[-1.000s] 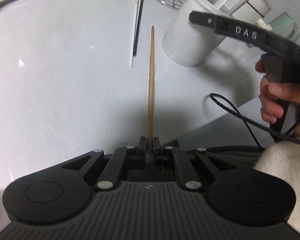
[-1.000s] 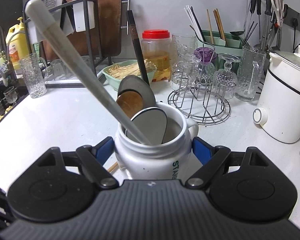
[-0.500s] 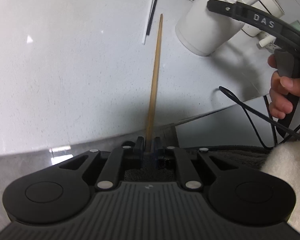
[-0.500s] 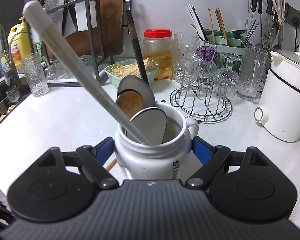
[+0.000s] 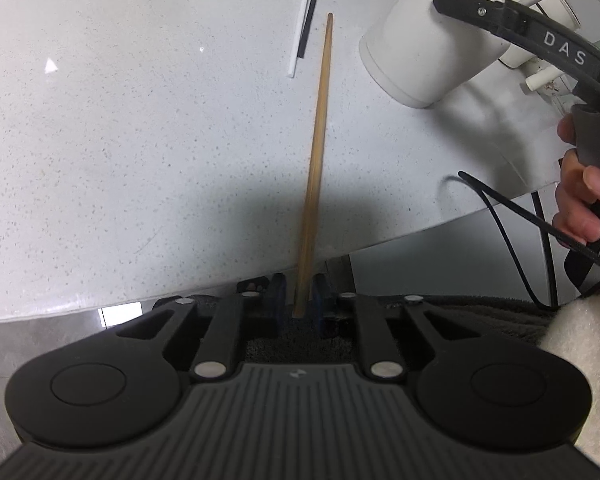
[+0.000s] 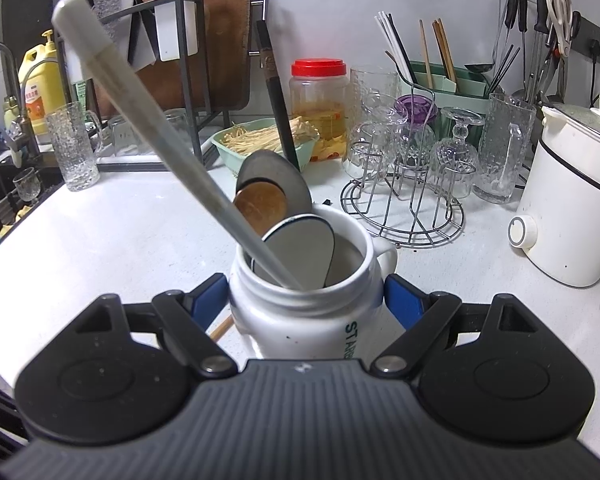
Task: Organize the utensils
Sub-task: 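Lift the wooden chopstick and carry it over the mug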
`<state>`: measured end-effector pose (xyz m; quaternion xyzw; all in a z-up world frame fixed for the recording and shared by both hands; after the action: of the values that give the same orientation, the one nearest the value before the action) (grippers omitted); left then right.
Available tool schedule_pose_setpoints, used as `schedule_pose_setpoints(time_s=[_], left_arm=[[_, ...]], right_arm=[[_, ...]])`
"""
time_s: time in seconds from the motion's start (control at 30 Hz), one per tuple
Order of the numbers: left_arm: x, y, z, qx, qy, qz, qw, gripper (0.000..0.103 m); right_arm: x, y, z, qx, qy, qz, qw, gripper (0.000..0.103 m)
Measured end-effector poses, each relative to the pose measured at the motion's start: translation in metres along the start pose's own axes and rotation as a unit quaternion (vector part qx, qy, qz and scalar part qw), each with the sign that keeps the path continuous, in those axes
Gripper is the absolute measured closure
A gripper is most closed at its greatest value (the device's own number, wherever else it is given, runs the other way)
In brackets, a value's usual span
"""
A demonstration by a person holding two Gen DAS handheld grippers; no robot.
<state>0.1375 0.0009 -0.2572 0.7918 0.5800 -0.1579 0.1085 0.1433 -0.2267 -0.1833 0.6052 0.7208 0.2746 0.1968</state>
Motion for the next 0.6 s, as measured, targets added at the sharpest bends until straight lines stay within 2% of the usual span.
schedule_pose_setpoints(time_s=[0.1, 0.2, 0.6], left_arm=[[-0.003, 0.001, -0.009, 0.005, 0.007, 0.013, 0.9999, 0.095], [-0.012, 0.002, -0.029, -0.004, 0.029, 0.030, 0.9991, 0.096], [-0.037, 0.038, -0.145, -0.068, 0.040, 0.063, 0.9949, 0.096]], right_arm=[[0.000, 0.000, 0.000, 0.001, 0.000, 0.000, 1.000, 0.016], [0.000, 0.000, 0.000, 0.003, 0.000, 0.002, 1.000, 0.016], [0.002, 0.008, 0.006, 0.013, -0.006, 0.011, 1.000, 0.016]])
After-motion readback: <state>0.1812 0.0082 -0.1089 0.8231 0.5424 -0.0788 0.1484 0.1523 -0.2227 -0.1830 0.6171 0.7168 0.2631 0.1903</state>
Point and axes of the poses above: each gripper's, at about its wrist camera, not at the fingertips, and z roughly the way its jaws point, x to its left, y to its top, the point moved 2 cm from there along z, roughly the way its jaws point, and after that the axes turned 15 degrees about x, right-handed, at the moved point
